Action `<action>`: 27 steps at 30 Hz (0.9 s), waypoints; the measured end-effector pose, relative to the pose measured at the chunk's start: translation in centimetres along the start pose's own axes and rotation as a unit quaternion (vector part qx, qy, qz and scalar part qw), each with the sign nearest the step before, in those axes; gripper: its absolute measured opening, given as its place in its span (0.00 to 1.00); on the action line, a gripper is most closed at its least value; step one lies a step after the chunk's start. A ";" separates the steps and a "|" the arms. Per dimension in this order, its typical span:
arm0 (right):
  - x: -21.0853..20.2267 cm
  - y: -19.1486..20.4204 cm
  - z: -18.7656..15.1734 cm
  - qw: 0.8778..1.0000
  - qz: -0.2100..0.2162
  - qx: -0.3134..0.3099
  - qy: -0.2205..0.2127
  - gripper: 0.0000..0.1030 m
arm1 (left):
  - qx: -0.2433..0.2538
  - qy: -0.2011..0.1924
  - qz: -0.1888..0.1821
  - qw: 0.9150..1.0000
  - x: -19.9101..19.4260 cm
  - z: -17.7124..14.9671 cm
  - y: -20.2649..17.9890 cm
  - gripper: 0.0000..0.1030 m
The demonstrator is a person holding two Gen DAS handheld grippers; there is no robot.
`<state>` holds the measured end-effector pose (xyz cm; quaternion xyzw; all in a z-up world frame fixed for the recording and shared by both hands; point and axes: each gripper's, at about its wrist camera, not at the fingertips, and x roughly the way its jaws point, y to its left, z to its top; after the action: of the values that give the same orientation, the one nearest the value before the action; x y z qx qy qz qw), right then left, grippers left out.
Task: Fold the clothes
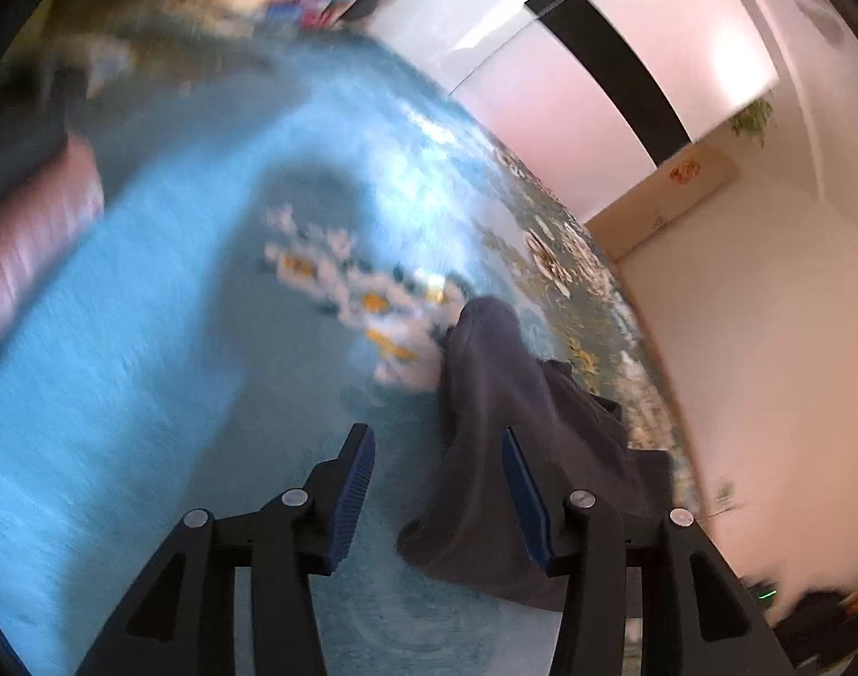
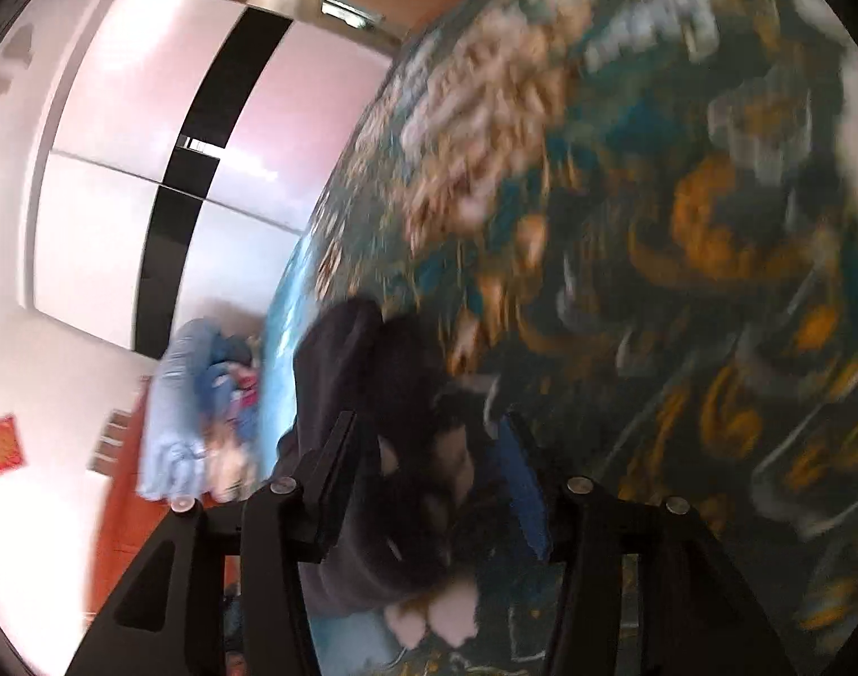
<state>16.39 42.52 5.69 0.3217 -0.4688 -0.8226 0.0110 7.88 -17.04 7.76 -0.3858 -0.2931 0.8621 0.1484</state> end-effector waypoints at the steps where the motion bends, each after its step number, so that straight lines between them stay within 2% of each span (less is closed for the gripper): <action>1: -0.4 1.7 0.3 1.000 -0.007 -0.030 -0.006 0.52 | 0.024 -0.002 -0.001 1.000 0.0 -0.1 -1.5 0.51; 4: -0.3 7.7 0.1 0.991 -0.024 -0.135 -0.006 0.52 | 0.095 -0.007 -0.005 0.995 -0.1 -0.4 -5.9 0.58; 6: 1.0 11.4 -1.6 0.977 -0.020 -0.209 0.022 0.52 | 0.139 0.002 -0.011 0.990 0.6 -1.8 -8.5 0.59; 8: 2.2 13.3 -3.8 0.964 -0.009 -0.259 0.054 0.52 | 0.174 0.017 -0.014 0.984 1.9 -3.4 -10.5 0.59; 11: 3.7 13.4 -6.9 0.947 -0.014 -0.307 0.091 0.52 | 0.188 0.037 -0.007 0.981 3.4 -5.1 -11.1 0.59; 13: 4.4 13.1 -8.5 0.939 -0.020 -0.327 0.108 0.52 | 0.191 0.042 0.023 0.981 4.5 -5.8 -10.1 0.59; 15: 4.4 12.8 -8.5 0.940 -0.028 -0.325 0.105 0.52 | 0.184 0.055 0.045 0.980 5.6 -6.1 -8.6 0.59; 17: 4.4 12.5 -8.5 0.940 -0.036 -0.323 0.102 0.52 | 0.162 0.082 0.037 0.983 7.3 -6.4 -7.1 0.59; 21: 4.3 11.8 -8.6 0.942 -0.052 -0.318 0.096 0.53 | 0.172 0.086 0.053 0.980 8.2 -6.6 -7.4 0.59; 25: 4.3 11.2 -8.7 0.943 -0.068 -0.314 0.091 0.53 | 0.172 0.077 0.066 0.980 6.5 -6.9 -8.4 0.59; 27: 2.9 11.1 -8.6 0.944 -0.054 -0.315 0.078 0.53 | 0.181 0.062 0.067 0.979 4.6 -7.5 -9.2 0.59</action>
<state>15.63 28.78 9.80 0.3898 -0.1653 -0.8999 0.1042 10.77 -4.69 6.80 -0.4239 -0.0962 0.8834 0.1751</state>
